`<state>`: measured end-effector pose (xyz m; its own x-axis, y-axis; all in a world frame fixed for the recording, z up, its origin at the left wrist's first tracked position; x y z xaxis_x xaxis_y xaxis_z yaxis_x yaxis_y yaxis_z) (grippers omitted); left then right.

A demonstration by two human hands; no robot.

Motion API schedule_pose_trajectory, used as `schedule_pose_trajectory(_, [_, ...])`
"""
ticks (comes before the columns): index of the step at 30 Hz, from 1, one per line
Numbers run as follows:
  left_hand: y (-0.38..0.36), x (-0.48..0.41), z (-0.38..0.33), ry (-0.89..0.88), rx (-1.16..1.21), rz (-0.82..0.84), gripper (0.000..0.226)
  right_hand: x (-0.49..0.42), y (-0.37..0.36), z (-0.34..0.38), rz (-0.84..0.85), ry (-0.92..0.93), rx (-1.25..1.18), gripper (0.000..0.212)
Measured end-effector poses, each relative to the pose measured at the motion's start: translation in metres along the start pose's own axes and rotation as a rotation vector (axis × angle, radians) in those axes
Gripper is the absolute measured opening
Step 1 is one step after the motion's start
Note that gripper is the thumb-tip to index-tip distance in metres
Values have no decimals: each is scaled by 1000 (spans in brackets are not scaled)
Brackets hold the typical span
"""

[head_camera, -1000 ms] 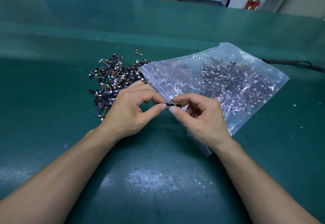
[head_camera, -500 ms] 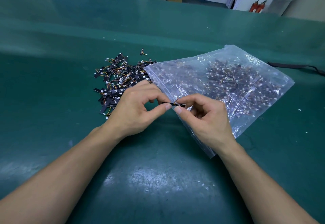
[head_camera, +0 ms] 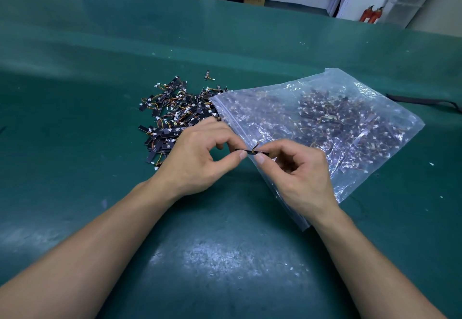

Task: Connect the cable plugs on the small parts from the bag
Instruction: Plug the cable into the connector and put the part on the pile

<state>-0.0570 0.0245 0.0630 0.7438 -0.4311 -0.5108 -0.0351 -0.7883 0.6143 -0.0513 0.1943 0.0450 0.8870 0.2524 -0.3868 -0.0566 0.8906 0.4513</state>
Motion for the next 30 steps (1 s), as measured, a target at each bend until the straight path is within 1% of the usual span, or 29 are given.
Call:
schedule_pose_trajectory(4, [0,0,1,5,-9,-9,6,0,-1,1,17,-3,-2,4])
schedule_pose_trajectory(7, [-1,0,1,7,13,9,3,-1,-1,1,25,6,22,9])
schedule_pose_trajectory(9, [-1,0,2,18,20,14,7,-2,0,3,23,21,34,10])
schedule_pose_trajectory(12, [-2,0,2,24,20,12,4,-1,1,2,17,11,33,8])
schedule_pose_trajectory(15, [-2,-1,1,14,0,-1,6,0,0,0,19,-7,26,3])
schedule_pose_trajectory(19, [-2,-1,0,7,-7,-5,7,-1,1,-2,25,-11,5,3])
schedule_pose_trajectory(25, [-3,0,3,40,24,12,2,-2,2,-1,28,6,19,10])
schedule_pose_trajectory(30, [-6,0,4,55,25,28,5,-1,2,-1,15,9,35,9])
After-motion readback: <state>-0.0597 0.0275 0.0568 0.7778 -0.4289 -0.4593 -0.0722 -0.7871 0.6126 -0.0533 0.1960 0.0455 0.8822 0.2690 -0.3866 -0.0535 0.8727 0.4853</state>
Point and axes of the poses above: each hand's wrist, its own x-axis away from the middle knuckle, its own y-axis out of the back of the hand, z = x × y, the point moved 8 cm from there along -x, towards the middle knuckle, and after that the axes turned 7 degrees about z, right-handed, at the moved point
